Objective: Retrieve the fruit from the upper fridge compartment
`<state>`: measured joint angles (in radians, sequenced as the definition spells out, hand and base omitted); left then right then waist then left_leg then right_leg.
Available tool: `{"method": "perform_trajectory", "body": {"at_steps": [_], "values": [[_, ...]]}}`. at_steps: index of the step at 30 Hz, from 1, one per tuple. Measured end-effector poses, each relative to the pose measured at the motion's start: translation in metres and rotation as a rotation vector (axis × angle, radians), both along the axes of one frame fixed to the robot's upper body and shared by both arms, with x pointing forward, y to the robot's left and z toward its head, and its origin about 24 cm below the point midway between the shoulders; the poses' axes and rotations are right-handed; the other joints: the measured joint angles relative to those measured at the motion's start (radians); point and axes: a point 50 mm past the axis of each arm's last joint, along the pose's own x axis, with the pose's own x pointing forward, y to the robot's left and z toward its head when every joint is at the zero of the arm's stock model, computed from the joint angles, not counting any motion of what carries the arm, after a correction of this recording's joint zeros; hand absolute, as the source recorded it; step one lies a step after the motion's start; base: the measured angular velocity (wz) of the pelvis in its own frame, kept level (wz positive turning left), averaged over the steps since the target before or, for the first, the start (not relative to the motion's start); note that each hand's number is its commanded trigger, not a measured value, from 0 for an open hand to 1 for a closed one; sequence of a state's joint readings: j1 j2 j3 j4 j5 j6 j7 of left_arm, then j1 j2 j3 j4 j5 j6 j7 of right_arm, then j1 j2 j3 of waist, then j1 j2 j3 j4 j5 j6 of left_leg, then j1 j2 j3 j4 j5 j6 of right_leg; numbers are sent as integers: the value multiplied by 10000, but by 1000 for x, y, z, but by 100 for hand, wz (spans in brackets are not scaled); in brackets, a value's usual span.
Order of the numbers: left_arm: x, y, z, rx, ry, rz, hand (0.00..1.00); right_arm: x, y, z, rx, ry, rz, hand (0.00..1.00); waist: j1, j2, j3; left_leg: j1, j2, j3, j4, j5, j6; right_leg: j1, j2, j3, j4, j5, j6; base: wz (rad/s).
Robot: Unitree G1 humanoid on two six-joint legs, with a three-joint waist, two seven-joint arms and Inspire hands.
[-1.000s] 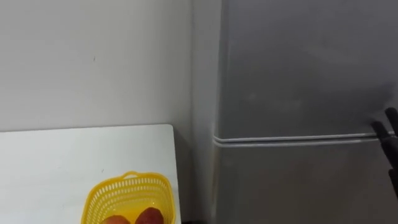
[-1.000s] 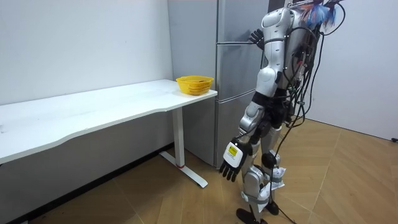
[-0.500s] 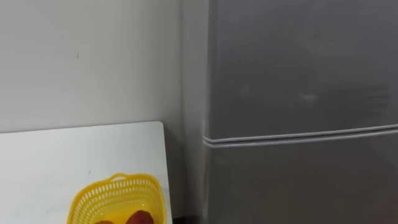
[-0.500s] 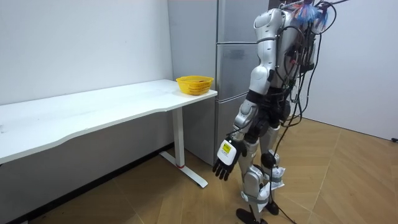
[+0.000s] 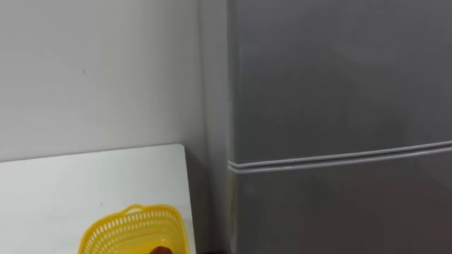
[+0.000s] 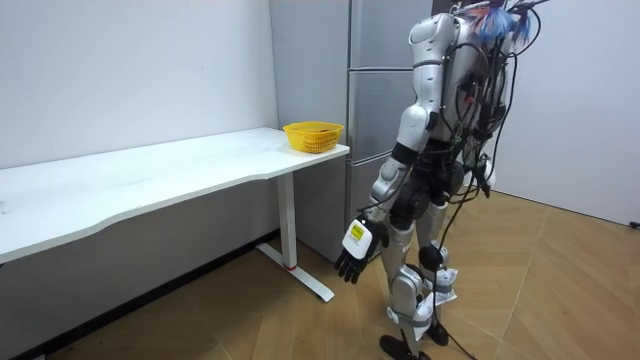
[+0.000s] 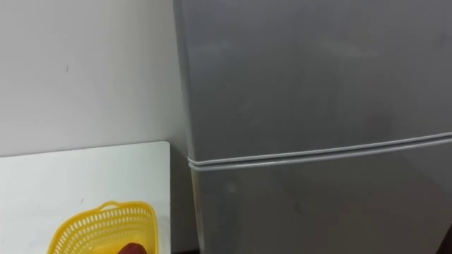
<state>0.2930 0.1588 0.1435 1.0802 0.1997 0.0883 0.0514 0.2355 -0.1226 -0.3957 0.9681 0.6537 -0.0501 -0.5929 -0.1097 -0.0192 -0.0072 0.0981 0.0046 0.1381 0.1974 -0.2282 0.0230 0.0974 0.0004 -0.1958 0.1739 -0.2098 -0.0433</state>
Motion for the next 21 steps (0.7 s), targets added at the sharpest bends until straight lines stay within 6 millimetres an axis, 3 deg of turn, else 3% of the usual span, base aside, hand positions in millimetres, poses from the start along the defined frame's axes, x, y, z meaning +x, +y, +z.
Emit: {"method": "perform_trajectory", "body": {"at_steps": [7,9,15,21], "values": [[-11,-3,-1,-741,812,-124,0,-38,28,-21,2677,1608,2000,0,113,-39,26,-21,-3,-63,24,-1,2,34,-10,-102,-15,-16,17,4],[-11,-4,-1,-892,932,-144,0,-45,38,-25,3567,2155,3260,0,314,-59,27,-23,-8,-71,56,-2,3,32,-19,-115,-15,-16,18,0],[-13,-3,-1,-860,1258,-379,0,-35,47,-30,4719,3062,6657,0,420,-68,29,8,-14,-42,67,-2,3,38,-20,-106,-15,-10,14,0],[-11,-4,-2,-988,1578,-559,0,-35,47,-30,5379,4017,8685,0,608,-71,32,33,-15,-68,65,-2,3,84,-19,-100,-17,-10,14,0]]}}
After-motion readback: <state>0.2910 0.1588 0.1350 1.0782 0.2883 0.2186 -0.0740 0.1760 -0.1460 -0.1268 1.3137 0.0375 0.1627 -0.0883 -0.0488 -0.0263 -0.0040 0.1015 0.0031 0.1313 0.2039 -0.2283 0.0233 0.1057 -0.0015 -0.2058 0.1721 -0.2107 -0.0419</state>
